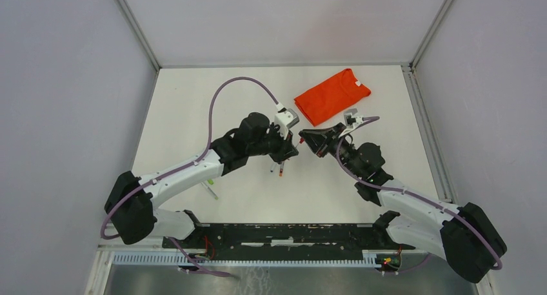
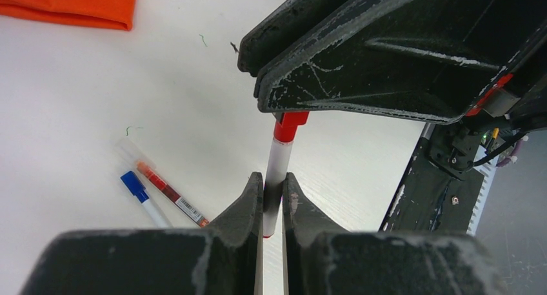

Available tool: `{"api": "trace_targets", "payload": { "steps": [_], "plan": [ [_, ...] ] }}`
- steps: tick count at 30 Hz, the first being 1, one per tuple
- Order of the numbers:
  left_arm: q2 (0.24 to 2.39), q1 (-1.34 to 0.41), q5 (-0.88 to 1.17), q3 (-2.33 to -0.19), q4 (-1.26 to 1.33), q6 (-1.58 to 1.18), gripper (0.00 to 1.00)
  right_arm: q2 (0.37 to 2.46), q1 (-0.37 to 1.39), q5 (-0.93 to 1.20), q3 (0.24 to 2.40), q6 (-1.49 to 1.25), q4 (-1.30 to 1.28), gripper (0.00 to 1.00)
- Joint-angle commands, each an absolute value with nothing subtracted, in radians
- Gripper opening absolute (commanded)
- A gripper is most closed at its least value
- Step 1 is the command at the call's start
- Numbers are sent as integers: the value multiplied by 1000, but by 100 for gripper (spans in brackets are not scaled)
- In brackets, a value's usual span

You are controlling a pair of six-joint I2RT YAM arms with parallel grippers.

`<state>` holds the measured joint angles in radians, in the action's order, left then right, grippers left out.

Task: Insert the pens into the pen caps
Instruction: Insert the pen cap onto the pen.

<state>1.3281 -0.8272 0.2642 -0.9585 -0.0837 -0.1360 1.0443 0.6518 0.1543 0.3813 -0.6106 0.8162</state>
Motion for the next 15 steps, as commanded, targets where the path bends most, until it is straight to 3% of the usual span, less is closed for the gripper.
{"api": "trace_targets", "payload": {
  "steps": [1,15],
  "plan": [
    [1297,-799,149,-1118,325,-166,2,1070,732,328,283,-649,583,0],
    [1293,-799,66,-1137,454,-190,2,1175,899,265,187,-670,688,0]
  ]
}}
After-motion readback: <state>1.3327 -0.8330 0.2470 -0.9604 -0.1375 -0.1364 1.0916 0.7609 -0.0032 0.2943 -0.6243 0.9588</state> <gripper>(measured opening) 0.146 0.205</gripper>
